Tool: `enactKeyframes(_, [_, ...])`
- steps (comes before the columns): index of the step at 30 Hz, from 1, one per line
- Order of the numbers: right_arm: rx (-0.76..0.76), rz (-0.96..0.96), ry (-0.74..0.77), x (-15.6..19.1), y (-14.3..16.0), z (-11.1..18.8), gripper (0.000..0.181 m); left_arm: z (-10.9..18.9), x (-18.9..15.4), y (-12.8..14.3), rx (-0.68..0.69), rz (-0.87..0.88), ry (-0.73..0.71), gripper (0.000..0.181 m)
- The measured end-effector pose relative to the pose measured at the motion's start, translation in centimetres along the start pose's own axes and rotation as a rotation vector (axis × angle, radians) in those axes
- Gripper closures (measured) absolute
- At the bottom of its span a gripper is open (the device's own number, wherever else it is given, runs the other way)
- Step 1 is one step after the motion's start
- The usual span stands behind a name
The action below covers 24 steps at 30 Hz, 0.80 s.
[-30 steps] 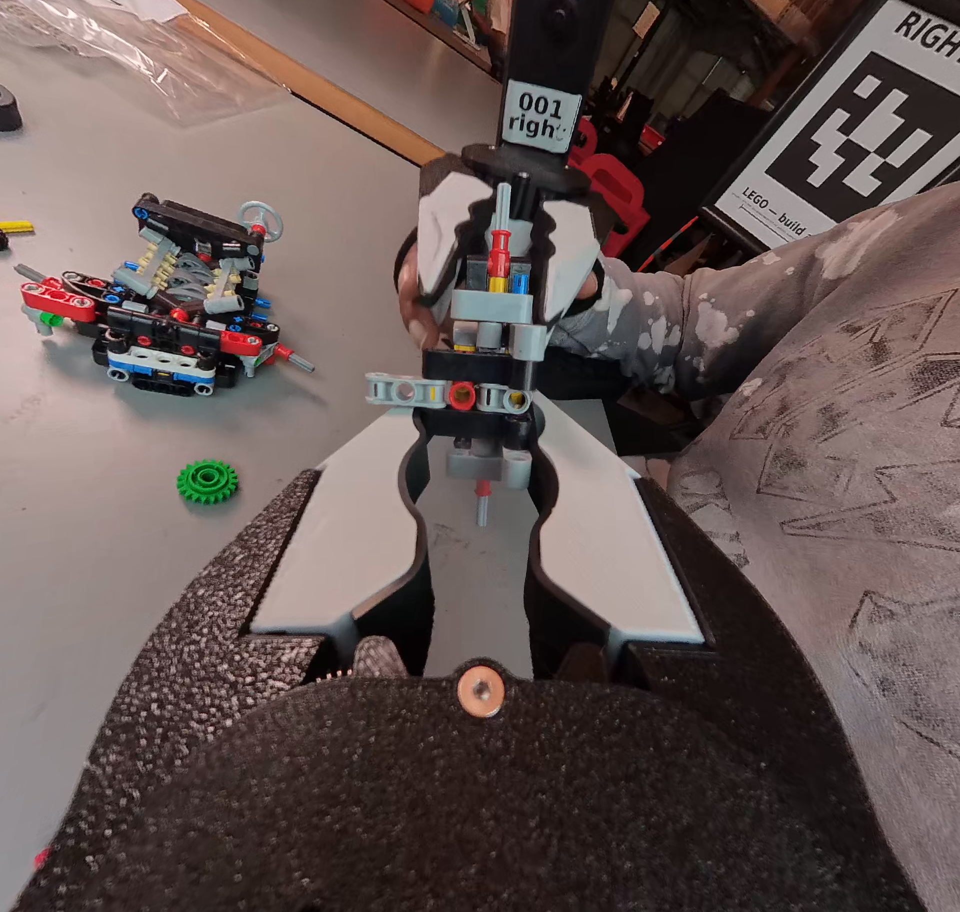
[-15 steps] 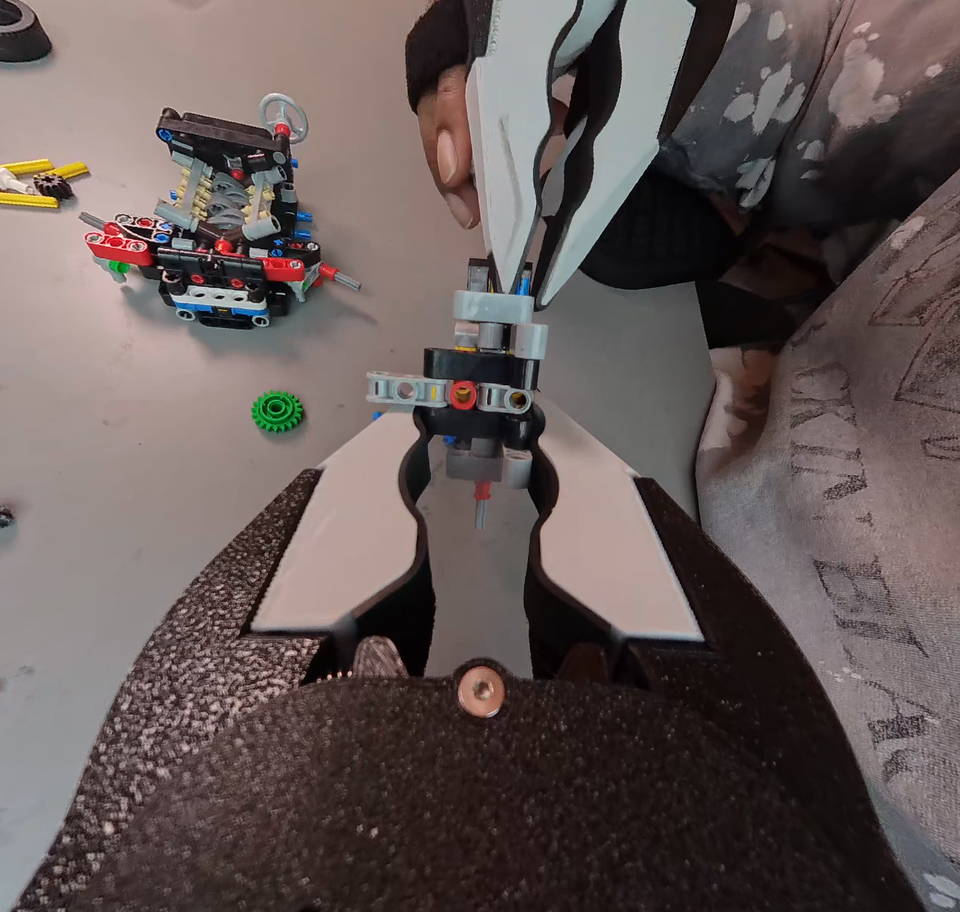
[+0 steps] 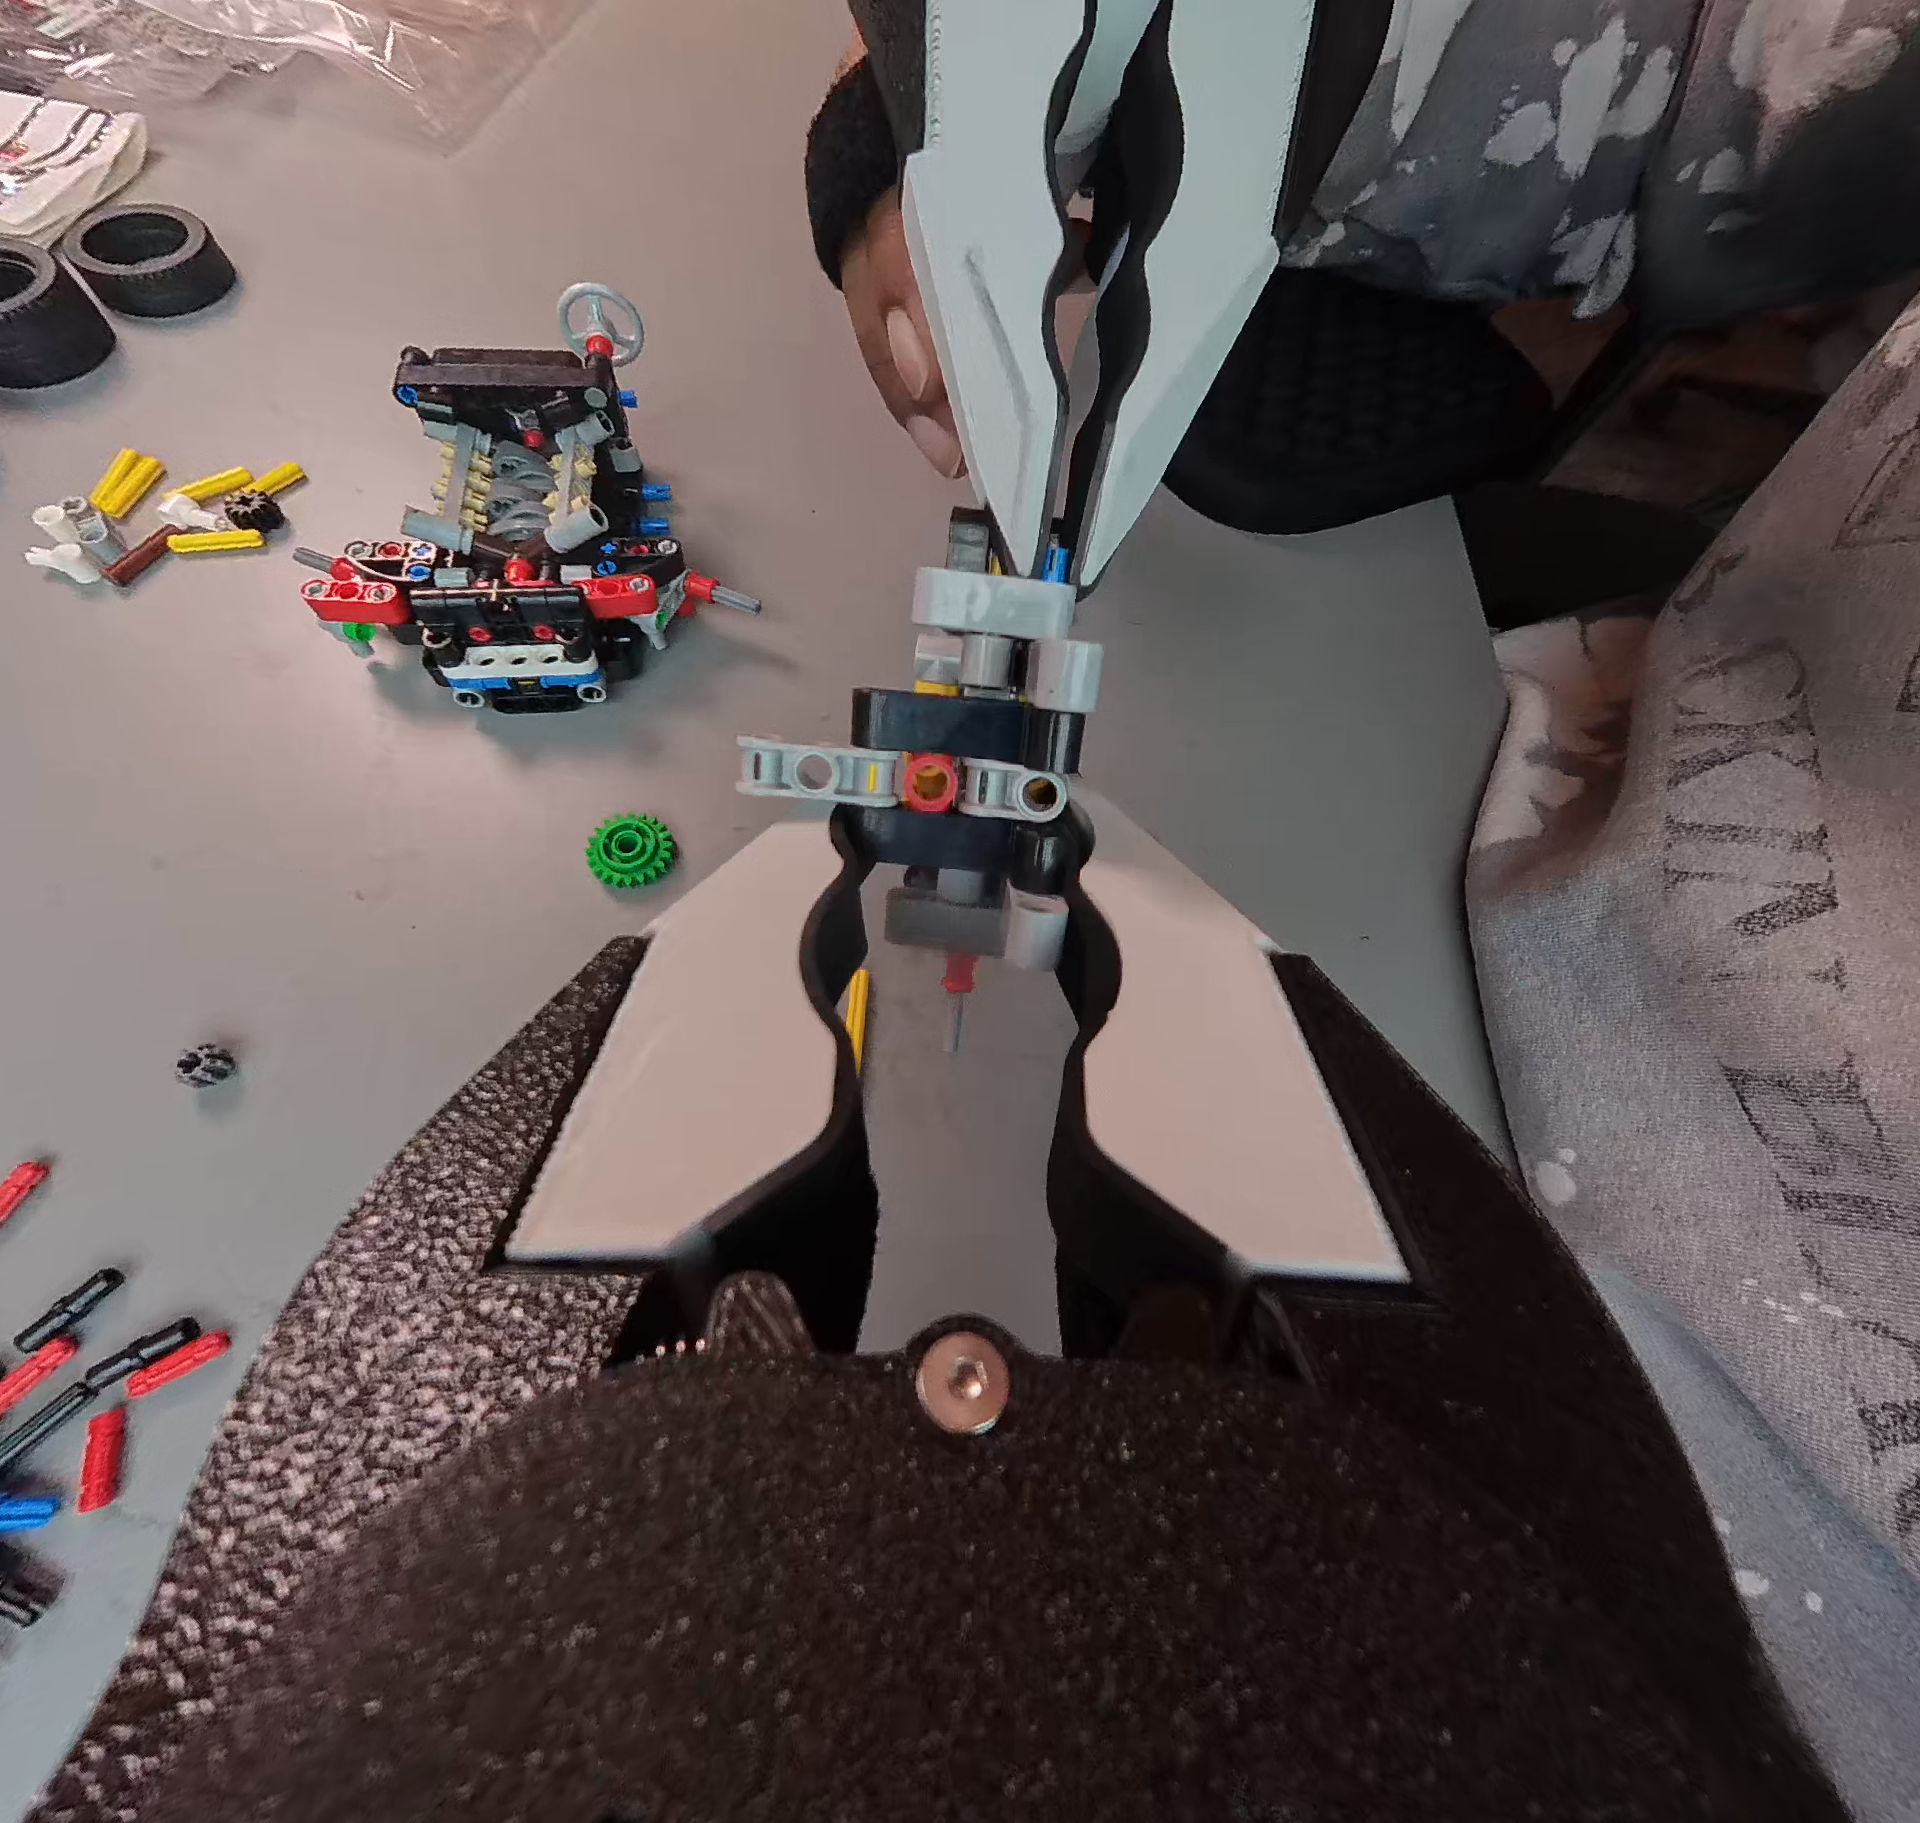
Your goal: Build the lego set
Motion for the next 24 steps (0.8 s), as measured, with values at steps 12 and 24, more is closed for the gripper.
enactKeyframes(12, [0.113,-0.06,0.257,-2.1,4.0,5.9,0.178,2.1,2.2,0.8,-0.007,-0.002,-0.103,0.15])
enactKeyframes(24, [0.228,-0.12,0.34,-2.2,8.8,3.3,0.146,1.6,1.7,0.2,-0.082,0.076,-0.043,0.15])
Point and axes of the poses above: each gripper's, where its closed fingertips meet, z back along the fingers, y out of its underside, x = y × z across the jaws, the point moved 1 cm from there along z, back along the fingers, and after that the axes turned 3 degrees about z, right-handed, at the moved point
